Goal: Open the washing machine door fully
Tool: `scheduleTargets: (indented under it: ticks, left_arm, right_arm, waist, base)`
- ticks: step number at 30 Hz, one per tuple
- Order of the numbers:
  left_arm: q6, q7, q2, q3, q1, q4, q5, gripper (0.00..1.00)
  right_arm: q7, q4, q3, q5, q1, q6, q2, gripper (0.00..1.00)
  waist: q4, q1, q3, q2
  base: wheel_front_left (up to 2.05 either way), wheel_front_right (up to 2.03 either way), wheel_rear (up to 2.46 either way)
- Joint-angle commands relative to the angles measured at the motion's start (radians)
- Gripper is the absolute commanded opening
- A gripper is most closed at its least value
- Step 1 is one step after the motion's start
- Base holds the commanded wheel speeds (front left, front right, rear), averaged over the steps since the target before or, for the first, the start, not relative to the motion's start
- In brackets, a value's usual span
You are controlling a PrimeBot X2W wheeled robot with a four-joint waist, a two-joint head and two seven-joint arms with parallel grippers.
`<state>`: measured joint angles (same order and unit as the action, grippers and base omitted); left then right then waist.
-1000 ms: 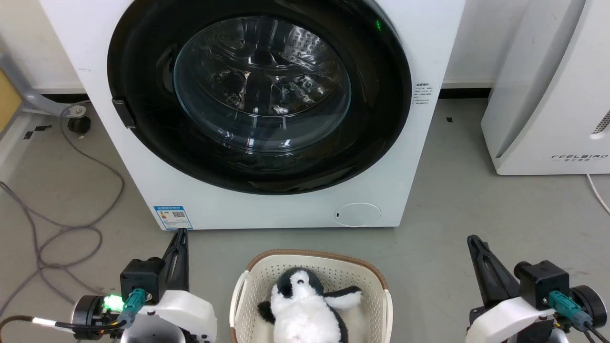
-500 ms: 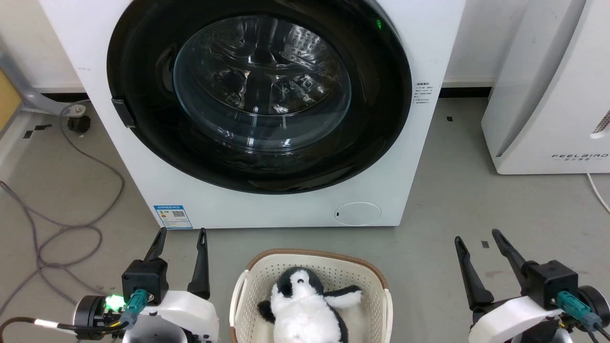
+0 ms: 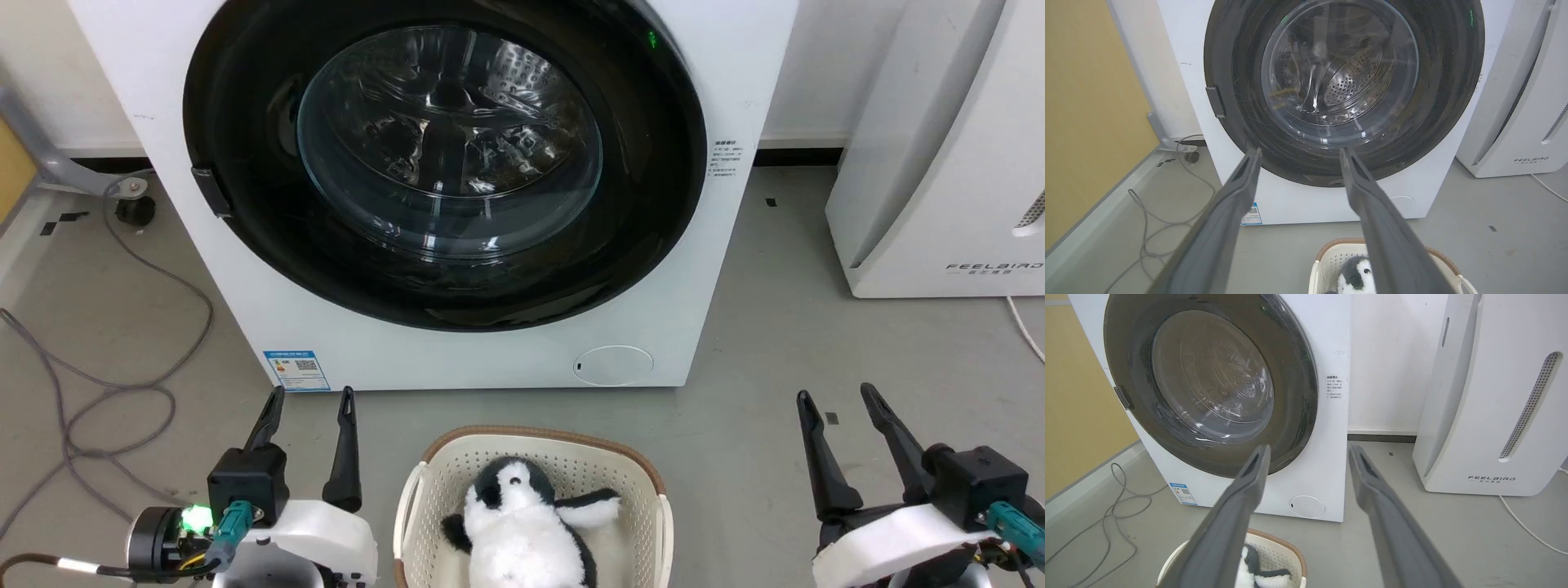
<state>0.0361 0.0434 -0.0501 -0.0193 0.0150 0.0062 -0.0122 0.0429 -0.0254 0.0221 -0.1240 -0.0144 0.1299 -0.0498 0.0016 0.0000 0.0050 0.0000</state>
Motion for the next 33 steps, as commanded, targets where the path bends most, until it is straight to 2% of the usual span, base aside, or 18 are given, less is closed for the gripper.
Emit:
scheduleTargets:
  ticks: [1,2,9,18,25,29,33]
  left_arm:
    - [0.008,0.009,0.000,-0.002,0.001,-0.003,-0.007,1.00]
    - [0.009,0.011,0.000,-0.003,0.001,-0.003,-0.007,1.00]
    - [0.020,0.025,0.000,-0.008,0.000,-0.002,-0.011,1.00]
    - [0.030,0.044,0.000,-0.012,-0.002,-0.001,-0.013,1.00]
    - [0.039,0.059,0.000,-0.016,-0.001,-0.002,-0.014,1.00]
    - [0.044,0.067,0.000,-0.020,0.001,-0.001,-0.017,1.00]
    - [0.048,0.076,0.000,-0.022,0.002,-0.001,-0.018,1.00]
  right_arm:
    - [0.010,-0.009,0.002,-0.015,0.007,0.000,0.000,0.53]
    - [0.012,-0.010,0.001,-0.022,0.006,0.000,0.000,0.00]
    - [0.026,0.000,-0.002,-0.166,0.005,0.000,0.000,0.00]
    - [0.042,0.019,-0.031,-0.518,0.004,0.000,0.000,0.00]
    - [-0.015,0.052,0.006,-0.806,0.006,0.000,0.000,0.00]
    - [-0.052,0.091,0.036,-0.916,0.025,0.000,0.000,0.00]
    - [-0.078,0.129,0.065,-0.980,0.056,0.000,0.000,0.00]
  waist:
    - [0.000,0.0000,0.000,0.0000]
    - [0.000,0.0000,0.000,0.0000]
    - [0.001,0.0000,0.000,0.0000]
    - [0.002,0.0000,0.000,0.0000]
    - [0.004,0.0000,0.003,0.0000]
    - [0.008,0.0000,0.006,0.0000]
    - [0.014,0.0000,0.012,0.0000]
  base:
    - [0.00,0.00,0.00]
    - [0.00,0.00,0.00]
    - [0.00,0.00,0.00]
    - [0.00,0.00,0.00]
    - [0.00,0.00,0.00]
    - [0.00,0.00,0.00]
    - [0.00,0.00,0.00]
